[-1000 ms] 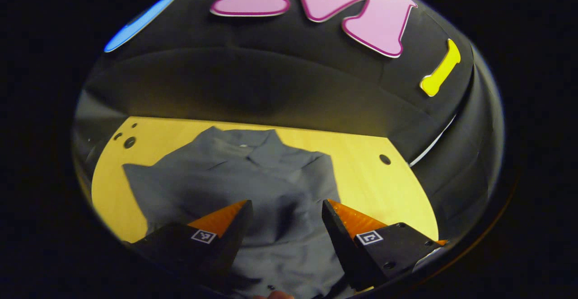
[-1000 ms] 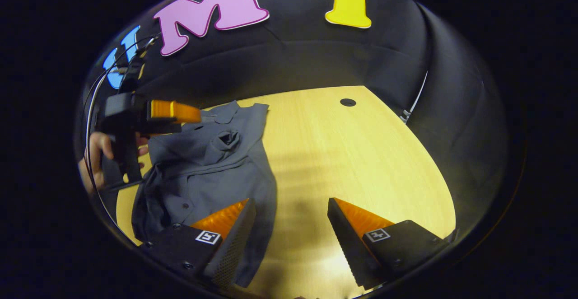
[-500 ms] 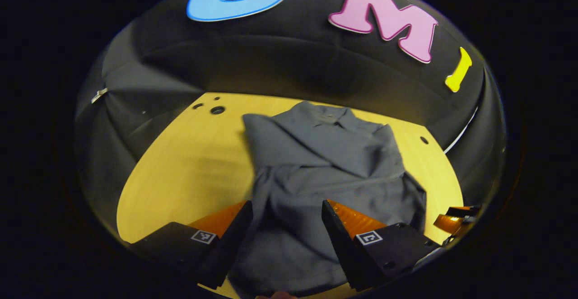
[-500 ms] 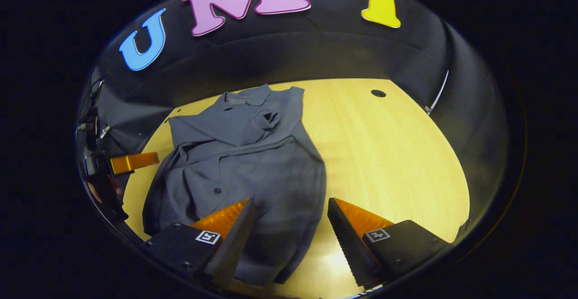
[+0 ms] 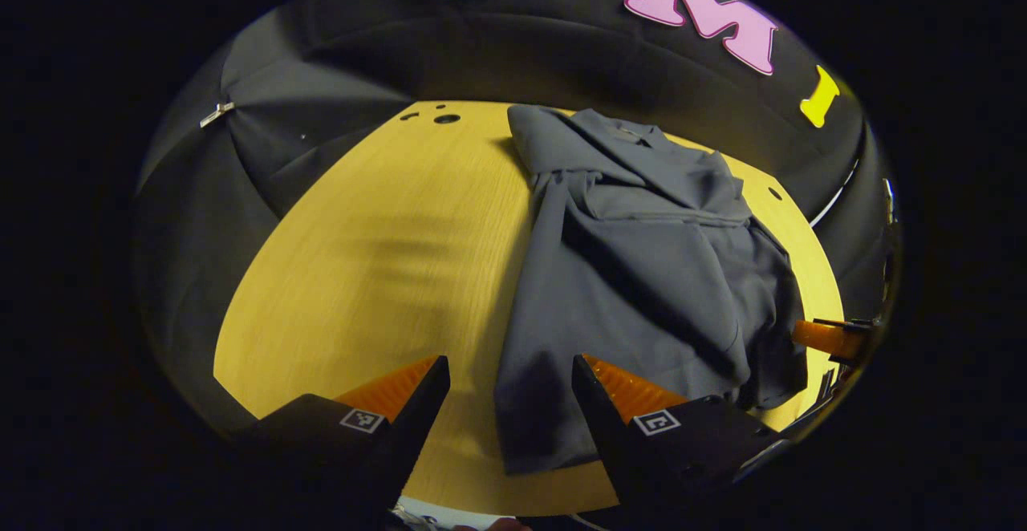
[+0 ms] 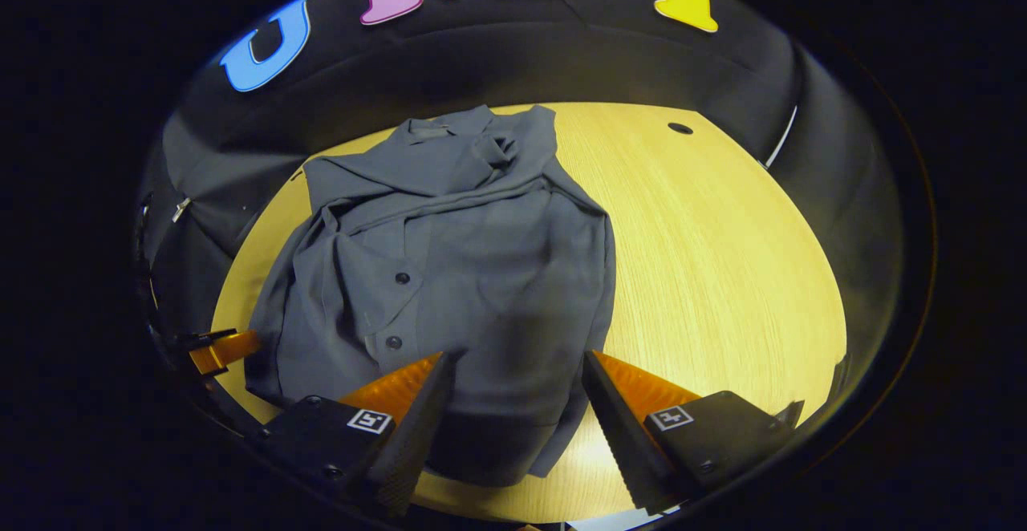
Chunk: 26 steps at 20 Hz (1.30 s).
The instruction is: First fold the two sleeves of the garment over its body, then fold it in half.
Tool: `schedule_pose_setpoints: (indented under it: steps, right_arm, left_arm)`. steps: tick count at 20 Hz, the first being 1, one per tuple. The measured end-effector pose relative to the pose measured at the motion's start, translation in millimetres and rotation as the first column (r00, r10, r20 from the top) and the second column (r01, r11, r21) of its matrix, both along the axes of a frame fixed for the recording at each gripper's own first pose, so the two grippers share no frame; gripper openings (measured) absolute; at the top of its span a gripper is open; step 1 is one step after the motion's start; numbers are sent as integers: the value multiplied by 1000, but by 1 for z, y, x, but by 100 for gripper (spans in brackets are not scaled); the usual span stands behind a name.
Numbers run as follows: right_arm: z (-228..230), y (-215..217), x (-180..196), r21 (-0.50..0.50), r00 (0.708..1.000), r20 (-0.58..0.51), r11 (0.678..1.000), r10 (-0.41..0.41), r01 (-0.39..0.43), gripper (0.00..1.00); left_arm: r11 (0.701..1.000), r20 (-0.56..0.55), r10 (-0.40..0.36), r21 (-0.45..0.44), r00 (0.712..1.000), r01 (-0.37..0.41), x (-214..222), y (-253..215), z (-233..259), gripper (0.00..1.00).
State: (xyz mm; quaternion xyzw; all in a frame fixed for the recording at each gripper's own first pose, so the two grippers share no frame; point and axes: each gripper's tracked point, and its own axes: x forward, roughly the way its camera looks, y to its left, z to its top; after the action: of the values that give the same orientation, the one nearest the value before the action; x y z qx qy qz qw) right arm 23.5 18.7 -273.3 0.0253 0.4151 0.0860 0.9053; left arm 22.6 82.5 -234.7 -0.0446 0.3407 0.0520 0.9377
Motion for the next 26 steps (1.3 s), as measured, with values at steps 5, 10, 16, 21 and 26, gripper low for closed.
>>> schedule_pose_setpoints:
  steps: [5, 10, 16, 21, 26]
  right_arm:
    - [-19, -3, -15, -9, 998, -44, 999, -34, 34, 100]
    - [-40, -4, -24, -28, 992, -107, 998, -60, 57, 100]
    - [-44, -6, -25, -129, 994, -104, 991, -43, 30, 96]
    - [-43, -4, -15, -124, 993, -108, 992, -38, 25, 80]
    - [-45, 8, -12, -119, 992, -120, 992, 37, -51, 39]
  left_arm:
    - [999, -31, -40, -7, 999, 40, -9, -12, -16, 96]
    - [999, -58, -52, -20, 997, 50, -11, -16, -29, 96]
    - [997, -87, -59, 42, 994, 62, -11, -17, -41, 95]
    - [989, -104, -117, 74, 988, 125, -9, -32, -44, 77]
    - [990, -101, -134, 34, 986, 138, -6, -45, -43, 20]
